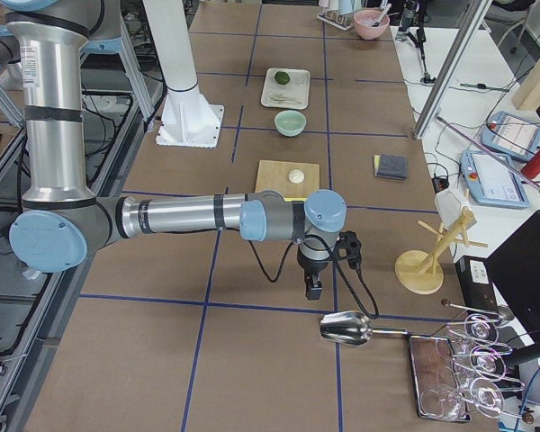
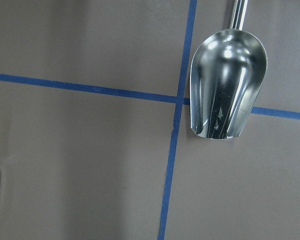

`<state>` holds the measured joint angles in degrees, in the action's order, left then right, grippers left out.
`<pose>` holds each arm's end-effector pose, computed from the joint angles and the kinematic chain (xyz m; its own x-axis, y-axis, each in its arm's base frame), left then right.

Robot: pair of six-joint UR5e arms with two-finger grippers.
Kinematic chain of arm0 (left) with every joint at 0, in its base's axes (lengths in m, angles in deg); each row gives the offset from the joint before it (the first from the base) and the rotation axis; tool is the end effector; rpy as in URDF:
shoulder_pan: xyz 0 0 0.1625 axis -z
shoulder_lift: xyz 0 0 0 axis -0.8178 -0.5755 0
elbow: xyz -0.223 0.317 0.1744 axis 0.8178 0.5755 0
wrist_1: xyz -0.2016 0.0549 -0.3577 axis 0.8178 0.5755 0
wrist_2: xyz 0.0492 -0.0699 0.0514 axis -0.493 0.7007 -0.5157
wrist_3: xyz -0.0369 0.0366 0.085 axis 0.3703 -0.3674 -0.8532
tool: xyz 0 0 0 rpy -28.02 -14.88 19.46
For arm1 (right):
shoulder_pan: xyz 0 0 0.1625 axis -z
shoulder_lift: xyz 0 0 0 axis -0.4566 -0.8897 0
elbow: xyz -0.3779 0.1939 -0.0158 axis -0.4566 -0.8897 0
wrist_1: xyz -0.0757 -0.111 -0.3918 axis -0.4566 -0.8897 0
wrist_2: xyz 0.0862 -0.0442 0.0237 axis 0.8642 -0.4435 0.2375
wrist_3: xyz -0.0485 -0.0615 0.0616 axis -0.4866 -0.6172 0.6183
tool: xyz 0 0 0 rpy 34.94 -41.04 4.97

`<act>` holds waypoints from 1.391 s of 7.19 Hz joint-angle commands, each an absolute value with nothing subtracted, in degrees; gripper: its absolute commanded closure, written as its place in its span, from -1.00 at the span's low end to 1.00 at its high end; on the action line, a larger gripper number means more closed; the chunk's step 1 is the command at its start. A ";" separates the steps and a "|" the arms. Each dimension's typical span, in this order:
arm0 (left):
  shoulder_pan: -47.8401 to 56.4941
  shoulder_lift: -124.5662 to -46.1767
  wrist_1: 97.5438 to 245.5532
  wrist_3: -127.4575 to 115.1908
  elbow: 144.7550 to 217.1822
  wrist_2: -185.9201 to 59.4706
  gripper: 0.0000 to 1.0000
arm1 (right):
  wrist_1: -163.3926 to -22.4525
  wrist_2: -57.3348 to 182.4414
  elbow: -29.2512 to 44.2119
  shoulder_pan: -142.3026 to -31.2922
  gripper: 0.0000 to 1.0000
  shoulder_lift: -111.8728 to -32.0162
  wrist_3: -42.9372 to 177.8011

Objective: Put spoon and bun in bowl

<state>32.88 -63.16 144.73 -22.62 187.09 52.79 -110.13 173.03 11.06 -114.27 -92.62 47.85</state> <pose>-0.0409 -0.4778 0.6167 0.6709 0.1077 -0.7337 -0.0598 0.9940 0.0912 0.0399 -0.4913 0.6151 0.7195 -0.1148 0.6850 0.0892 0.9934 0.0727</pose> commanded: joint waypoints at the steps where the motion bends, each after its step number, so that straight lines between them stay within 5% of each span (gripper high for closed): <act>1: 32.85 -63.40 144.65 -22.53 187.20 53.40 -1.00 | -110.13 174.60 10.99 -114.18 -1.00 -92.66 47.85; 5: 32.23 -63.76 147.27 -22.97 188.43 52.88 -1.00 | -110.04 175.66 10.99 -114.18 -1.00 -92.84 47.77; 8: 31.01 -59.36 167.16 -24.47 186.86 57.76 -1.00 | -109.96 178.13 11.08 -114.18 -1.00 -92.93 47.77; 10: 20.52 -59.54 173.79 -19.93 188.60 60.87 -1.00 | -109.87 179.54 11.43 -114.18 -1.00 -93.71 47.42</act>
